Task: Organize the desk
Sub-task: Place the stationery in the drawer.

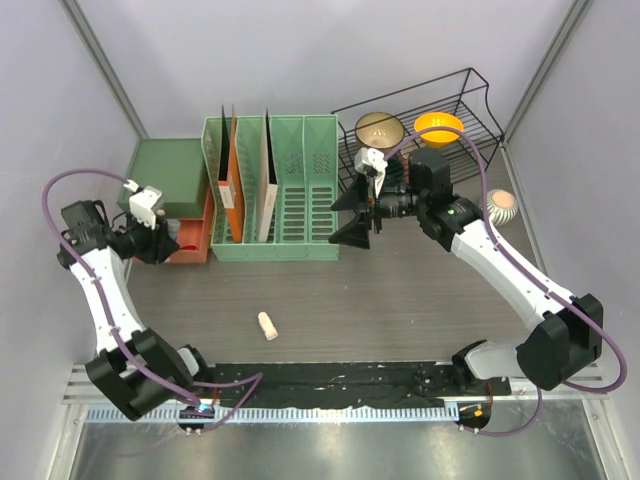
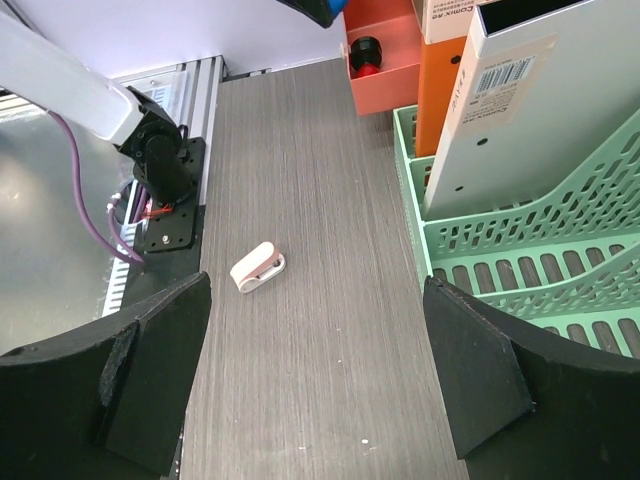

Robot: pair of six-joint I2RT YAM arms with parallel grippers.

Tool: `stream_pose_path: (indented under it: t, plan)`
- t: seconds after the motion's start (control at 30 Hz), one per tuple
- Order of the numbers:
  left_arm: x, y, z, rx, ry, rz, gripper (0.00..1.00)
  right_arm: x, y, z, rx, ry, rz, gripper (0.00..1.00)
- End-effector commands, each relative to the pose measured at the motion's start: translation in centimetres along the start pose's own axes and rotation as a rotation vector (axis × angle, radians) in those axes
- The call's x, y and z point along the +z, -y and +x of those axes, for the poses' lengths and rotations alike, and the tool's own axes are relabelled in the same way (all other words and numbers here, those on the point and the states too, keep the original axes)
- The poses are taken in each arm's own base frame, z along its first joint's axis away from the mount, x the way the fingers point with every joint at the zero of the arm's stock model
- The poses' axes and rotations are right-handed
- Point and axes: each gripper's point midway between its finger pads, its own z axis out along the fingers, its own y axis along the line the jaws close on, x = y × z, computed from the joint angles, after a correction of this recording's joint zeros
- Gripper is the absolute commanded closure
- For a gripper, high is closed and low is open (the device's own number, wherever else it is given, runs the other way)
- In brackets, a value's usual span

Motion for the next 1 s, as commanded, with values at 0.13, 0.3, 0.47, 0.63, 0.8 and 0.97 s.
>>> stream_pose_path:
  t: [0.13,0.3,0.47,0.63,0.8,0.97]
  plan:
    - [0.9,-2.7,-0.3,0.080,0.010,-0.027,1.00,0.1,0.0,-0.4,-0.034,0.013,-0.017,0.08]
    - [1.7,-3.9,0.4,0.079,-0.001,-0.040,1.00,0.1,0.0,-0.2,-0.024,0.009,-0.021,0.08]
    - [2.4,-4.9,0.8,0.092,-0.005,-0.045,1.00,-0.1,-0.1,-0.2,-0.035,0.011,-0.018,0.08]
    - [3.2,-5.7,1.7,0.119,-0.023,-0.051,1.00,0.0,-0.3,0.1,-0.029,0.007,-0.024,0.08]
    - [3.5,-6.3,2.1,0.132,-0.037,-0.052,0.92,0.0,-0.2,0.3,-0.030,0.005,-0.028,0.08]
    - [3.7,-6.7,2.2,0.135,-0.045,-0.050,0.82,0.0,-0.3,0.6,-0.031,0.002,-0.028,0.08]
